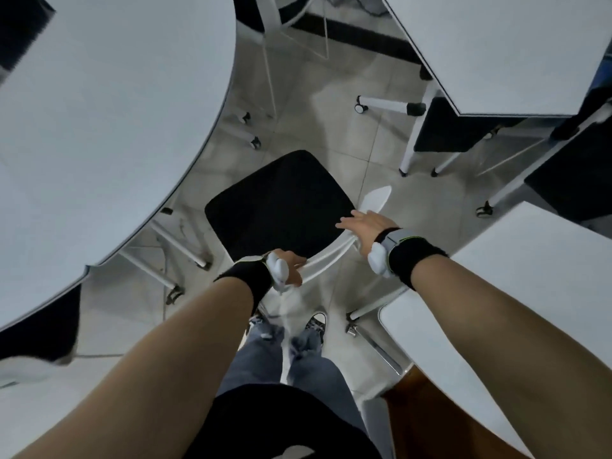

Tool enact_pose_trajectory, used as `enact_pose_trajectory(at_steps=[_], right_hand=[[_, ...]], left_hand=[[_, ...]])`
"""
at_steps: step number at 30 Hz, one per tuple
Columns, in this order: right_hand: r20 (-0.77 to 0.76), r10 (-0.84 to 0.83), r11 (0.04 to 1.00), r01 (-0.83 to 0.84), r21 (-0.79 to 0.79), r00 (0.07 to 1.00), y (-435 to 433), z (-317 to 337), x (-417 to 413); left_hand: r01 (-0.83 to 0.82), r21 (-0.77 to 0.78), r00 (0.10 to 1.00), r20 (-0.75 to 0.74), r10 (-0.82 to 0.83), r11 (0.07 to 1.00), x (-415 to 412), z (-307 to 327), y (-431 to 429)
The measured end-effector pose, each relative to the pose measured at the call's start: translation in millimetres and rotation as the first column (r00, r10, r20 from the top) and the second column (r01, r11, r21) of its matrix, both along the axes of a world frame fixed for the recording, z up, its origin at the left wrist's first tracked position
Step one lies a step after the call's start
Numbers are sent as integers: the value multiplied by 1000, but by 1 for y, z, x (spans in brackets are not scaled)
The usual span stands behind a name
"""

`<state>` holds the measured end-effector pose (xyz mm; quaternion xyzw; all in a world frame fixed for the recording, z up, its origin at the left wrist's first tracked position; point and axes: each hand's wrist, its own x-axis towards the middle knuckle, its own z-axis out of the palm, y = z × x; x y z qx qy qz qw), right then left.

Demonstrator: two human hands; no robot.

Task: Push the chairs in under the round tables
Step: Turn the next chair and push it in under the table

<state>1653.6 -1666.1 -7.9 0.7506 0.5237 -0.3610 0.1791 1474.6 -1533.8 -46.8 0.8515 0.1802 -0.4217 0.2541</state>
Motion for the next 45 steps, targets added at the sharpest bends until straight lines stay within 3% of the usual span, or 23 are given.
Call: enact_pose_trajectory(at_steps=[11,14,26,35,45], right_hand=[[5,6,997,-6,-78,1000,32,-52,0],[11,27,999,-26,-43,1000,34,-51,2],[-37,92,983,-97,-153,995,57,-51,16],[-15,147,977,-147,-154,989,84,-48,36],[2,220,950,-214,-229,976,139,-49,68]], left_hand=[[-135,38,989,60,132,990,-20,-39,13],[-167,20,983,78,165,986,-20,-34,14],[-275,-105,960,32,279,956,-16,-33,30],[-437,-145,893,49,448,888,-6,-36,39],[-497,-200,857,43,514,844,18,-35,66]])
